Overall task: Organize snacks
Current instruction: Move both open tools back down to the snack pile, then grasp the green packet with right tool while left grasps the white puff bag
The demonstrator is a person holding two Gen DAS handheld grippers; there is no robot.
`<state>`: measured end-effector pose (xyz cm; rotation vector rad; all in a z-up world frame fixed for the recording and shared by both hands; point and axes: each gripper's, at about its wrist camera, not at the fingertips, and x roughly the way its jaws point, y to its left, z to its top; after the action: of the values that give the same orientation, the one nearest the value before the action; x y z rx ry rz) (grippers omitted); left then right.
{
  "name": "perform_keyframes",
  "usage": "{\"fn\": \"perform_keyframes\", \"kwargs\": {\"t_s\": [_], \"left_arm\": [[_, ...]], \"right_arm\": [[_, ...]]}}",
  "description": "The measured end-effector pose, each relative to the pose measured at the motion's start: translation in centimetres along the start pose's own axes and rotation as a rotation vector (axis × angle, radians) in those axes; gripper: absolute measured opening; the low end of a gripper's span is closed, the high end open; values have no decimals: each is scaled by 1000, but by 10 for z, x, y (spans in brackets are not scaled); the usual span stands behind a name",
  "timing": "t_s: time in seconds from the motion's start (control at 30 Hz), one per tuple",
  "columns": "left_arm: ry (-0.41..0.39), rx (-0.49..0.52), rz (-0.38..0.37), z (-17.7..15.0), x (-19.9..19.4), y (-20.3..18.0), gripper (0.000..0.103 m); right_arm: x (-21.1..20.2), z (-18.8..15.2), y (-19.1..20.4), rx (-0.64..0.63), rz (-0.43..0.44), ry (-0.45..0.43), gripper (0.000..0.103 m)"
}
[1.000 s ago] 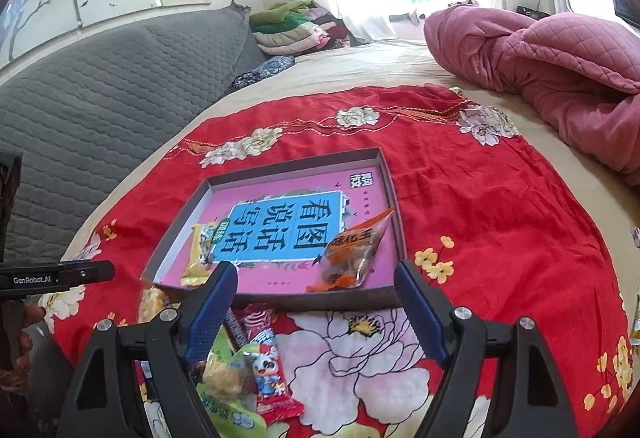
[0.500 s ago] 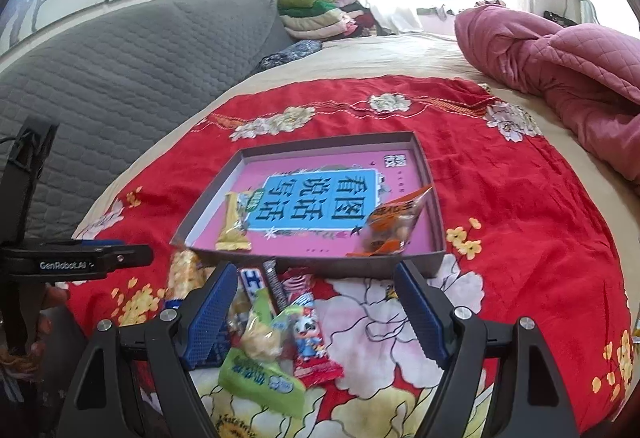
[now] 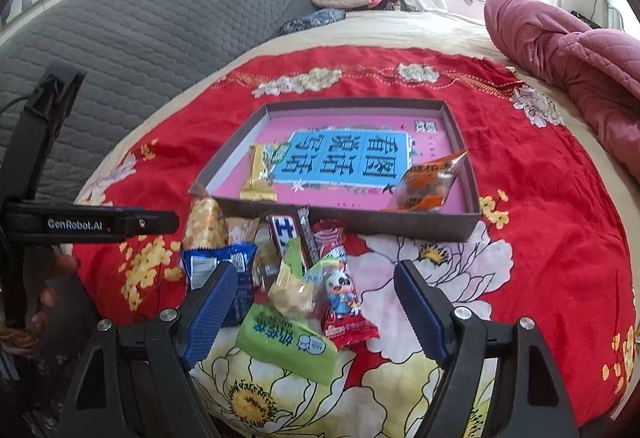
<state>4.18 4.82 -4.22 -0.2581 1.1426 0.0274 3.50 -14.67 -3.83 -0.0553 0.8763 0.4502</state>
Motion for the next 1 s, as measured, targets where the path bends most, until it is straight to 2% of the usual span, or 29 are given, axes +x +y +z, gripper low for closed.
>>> {"fn": "perform_keyframes", "kwargs": {"t_s": [0.37, 0.6, 0.83, 0.93, 1.0], "left_arm": [[36, -15, -7, -1, 14, 0, 61], [51, -14, -13, 4, 24, -6, 61], [62, -27, -26, 7, 30, -4, 61], [67, -30, -26, 7, 33, -4, 61], [69, -36, -28, 8, 34, -4, 61]], "right_arm": [[18, -7, 14, -62, 5, 64, 80], [28, -9, 14, -49, 16, 94, 80], [38, -9, 13, -35, 35, 120, 63], [41, -8, 17, -45, 39, 116, 61], [45, -7, 20, -58, 29, 117, 53]]}}
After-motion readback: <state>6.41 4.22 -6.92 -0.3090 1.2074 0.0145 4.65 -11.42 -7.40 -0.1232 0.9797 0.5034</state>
